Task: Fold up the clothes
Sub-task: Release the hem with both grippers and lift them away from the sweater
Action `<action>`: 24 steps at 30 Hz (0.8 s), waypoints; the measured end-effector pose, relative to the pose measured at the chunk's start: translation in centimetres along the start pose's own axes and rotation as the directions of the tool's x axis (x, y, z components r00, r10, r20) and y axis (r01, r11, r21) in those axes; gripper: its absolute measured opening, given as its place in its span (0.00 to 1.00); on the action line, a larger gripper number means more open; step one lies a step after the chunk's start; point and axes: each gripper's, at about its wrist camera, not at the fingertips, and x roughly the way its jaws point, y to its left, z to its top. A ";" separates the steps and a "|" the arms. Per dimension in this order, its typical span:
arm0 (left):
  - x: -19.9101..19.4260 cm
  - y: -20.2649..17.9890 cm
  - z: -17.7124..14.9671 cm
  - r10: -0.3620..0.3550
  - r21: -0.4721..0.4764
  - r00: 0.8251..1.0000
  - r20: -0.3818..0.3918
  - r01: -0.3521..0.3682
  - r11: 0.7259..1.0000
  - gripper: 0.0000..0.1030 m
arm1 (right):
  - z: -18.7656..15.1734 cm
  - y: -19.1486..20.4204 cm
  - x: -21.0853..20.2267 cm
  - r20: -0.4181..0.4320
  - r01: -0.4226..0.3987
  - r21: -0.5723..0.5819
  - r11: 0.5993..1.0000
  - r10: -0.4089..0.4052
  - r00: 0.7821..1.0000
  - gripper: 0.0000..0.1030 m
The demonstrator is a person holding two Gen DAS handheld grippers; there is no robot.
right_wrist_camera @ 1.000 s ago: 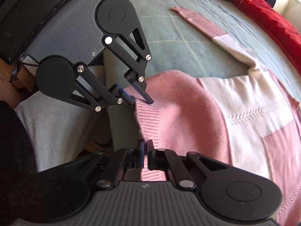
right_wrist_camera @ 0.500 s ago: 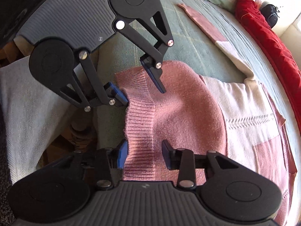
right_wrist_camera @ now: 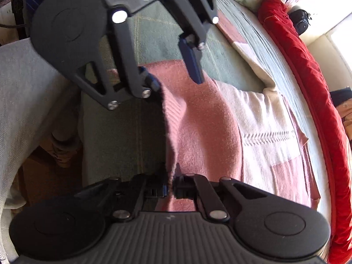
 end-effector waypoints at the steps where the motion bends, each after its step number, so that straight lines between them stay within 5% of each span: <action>1: 0.0 -0.6 -0.4 -0.019 0.048 1.000 -0.020 0.020 0.999 0.27 | 0.0 -0.4 -0.2 -0.002 -0.014 0.017 1.000 0.014 1.000 0.05; 3: -0.3 -1.3 -0.9 -0.059 0.091 0.997 -0.043 0.063 0.994 0.07 | 0.2 -1.3 -0.9 0.000 -0.075 0.052 0.996 0.075 0.997 0.05; 9: -1.2 -1.6 -2.2 -0.200 0.061 0.974 -0.107 0.207 0.977 0.06 | 0.1 -2.0 -1.3 -0.018 -0.244 0.123 0.962 0.248 0.969 0.07; 12: -1.2 -1.3 -2.7 -0.241 0.037 0.962 -0.132 0.248 0.968 0.12 | 0.0 -2.0 -0.2 -0.025 -0.297 0.176 0.939 0.306 0.952 0.24; 14: -1.5 -0.8 -2.8 -0.271 0.007 0.953 -0.138 0.274 0.962 0.15 | 0.0 -2.1 -1.1 0.002 -0.329 0.202 0.922 0.336 0.942 0.25; 17: -3.2 1.9 -2.3 -0.353 -0.101 0.931 -0.090 0.344 0.933 0.18 | -0.7 -4.7 -3.4 0.029 -0.296 0.252 0.921 0.299 0.954 0.31; 21: -3.2 6.0 0.3 -0.301 -0.238 0.954 -0.019 0.288 0.928 0.37 | -3.2 -10.6 -5.4 0.029 -0.189 0.404 0.895 0.194 0.981 0.43; 24: -2.1 9.0 2.6 -0.274 -0.360 0.960 0.051 0.274 0.892 0.43 | -6.8 -15.6 -6.7 -0.021 -0.066 0.558 0.827 0.094 0.995 0.43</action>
